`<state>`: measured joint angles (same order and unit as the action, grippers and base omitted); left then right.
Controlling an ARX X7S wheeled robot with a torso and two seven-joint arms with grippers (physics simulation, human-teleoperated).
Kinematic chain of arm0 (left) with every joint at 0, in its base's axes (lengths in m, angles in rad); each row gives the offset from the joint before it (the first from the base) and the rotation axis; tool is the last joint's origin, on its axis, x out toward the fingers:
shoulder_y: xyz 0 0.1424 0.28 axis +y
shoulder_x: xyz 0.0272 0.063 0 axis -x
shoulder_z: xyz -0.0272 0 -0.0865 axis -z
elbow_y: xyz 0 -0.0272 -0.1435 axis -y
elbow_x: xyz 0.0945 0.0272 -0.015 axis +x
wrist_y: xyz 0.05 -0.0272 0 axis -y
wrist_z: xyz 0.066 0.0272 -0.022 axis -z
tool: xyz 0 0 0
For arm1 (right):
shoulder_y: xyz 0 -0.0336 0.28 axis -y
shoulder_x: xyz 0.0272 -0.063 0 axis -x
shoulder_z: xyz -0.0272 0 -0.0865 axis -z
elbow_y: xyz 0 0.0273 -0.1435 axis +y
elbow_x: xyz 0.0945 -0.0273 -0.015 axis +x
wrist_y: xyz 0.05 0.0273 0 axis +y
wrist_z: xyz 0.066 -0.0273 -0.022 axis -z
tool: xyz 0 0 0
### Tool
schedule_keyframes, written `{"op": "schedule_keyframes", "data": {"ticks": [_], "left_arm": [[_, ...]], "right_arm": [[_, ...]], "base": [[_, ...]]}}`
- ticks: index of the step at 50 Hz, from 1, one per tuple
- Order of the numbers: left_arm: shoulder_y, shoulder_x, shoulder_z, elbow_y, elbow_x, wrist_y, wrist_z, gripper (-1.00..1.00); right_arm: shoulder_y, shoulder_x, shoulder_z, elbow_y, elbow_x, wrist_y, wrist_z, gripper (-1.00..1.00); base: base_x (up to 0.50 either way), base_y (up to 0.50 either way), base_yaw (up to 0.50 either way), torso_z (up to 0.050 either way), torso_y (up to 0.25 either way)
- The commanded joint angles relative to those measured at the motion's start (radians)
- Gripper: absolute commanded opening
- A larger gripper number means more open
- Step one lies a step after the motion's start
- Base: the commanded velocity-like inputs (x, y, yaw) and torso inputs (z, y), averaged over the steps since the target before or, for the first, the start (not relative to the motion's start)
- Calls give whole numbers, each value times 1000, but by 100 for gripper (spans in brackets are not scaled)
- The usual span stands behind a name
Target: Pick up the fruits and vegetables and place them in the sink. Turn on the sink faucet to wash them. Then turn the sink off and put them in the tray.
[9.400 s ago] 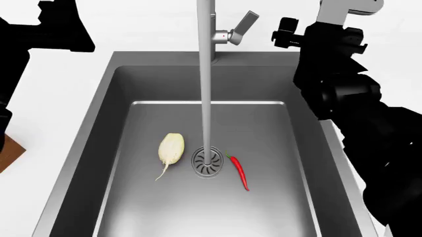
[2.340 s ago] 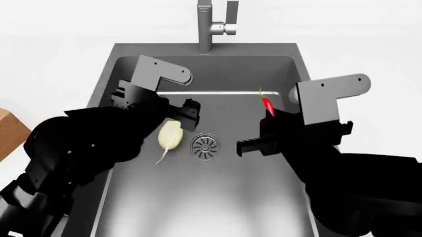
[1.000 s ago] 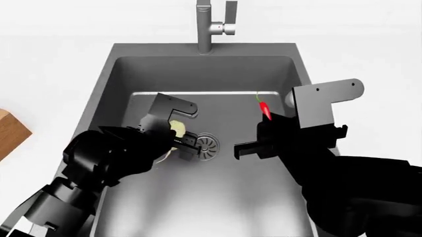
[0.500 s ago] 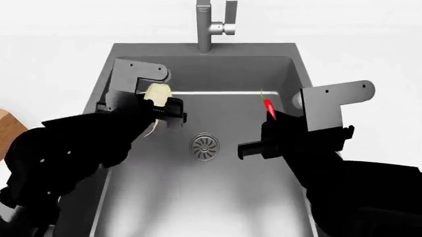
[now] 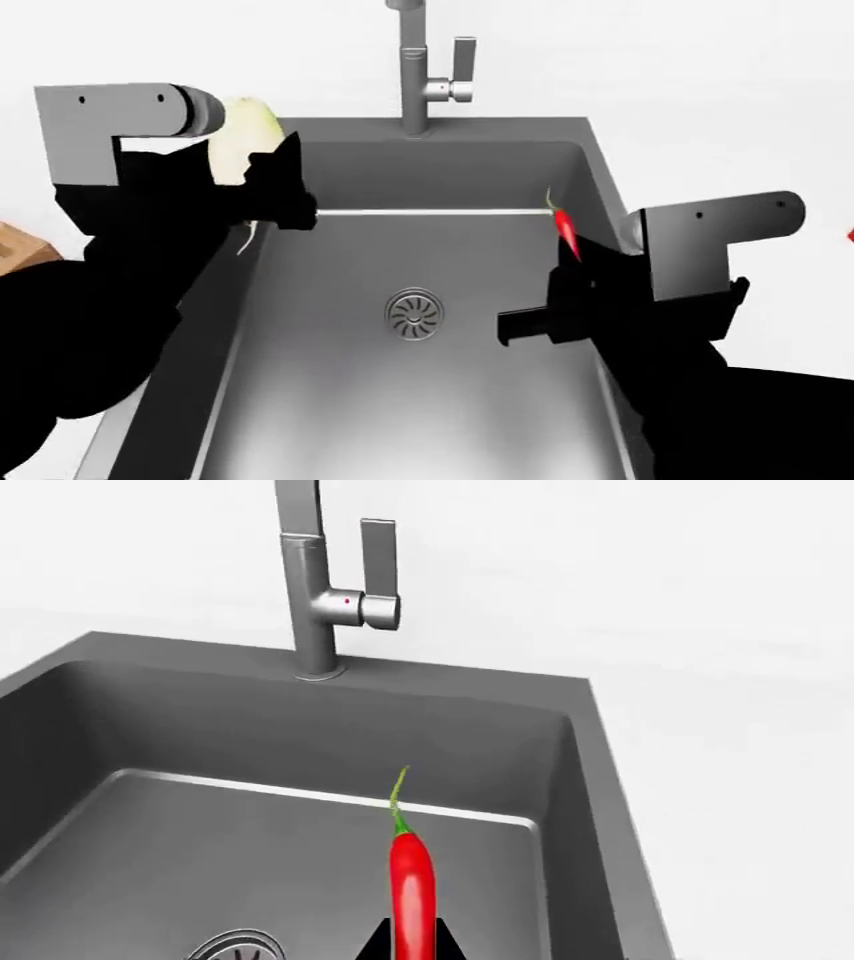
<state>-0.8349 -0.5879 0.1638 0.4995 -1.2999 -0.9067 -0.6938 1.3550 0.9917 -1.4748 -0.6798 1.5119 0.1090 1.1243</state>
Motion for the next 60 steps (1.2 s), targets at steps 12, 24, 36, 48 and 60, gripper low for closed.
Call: {"op": "schedule_keyframes", "data": {"ticks": [12, 24, 36, 48, 60], "left_arm": [[145, -87, -34, 207, -49, 54, -8, -100], [156, -98, -48, 215, -53, 66, -5, -100], [155, -115, -63, 239, -71, 71, -21, -100], [242, -261, -214, 400, -183, 119, -70, -100], [231, -270, -221, 392, -192, 124, -78, -100]], "right_arm": [[0, 16, 1, -45, -16, 0, 20, -100], [-2, 28, 8, -60, -22, -5, 21, -100], [0, 38, 13, -73, -16, -4, 27, -100], [41, 85, 28, -219, -6, 32, 114, -100], [64, 103, 36, -263, 1, 57, 153, -100]], "base": [[2, 0, 0, 0, 250], [1, 0, 0, 0, 250], [0, 0, 0, 0, 155], [0, 0, 0, 0, 0], [1, 177, 0, 0, 0]]}}
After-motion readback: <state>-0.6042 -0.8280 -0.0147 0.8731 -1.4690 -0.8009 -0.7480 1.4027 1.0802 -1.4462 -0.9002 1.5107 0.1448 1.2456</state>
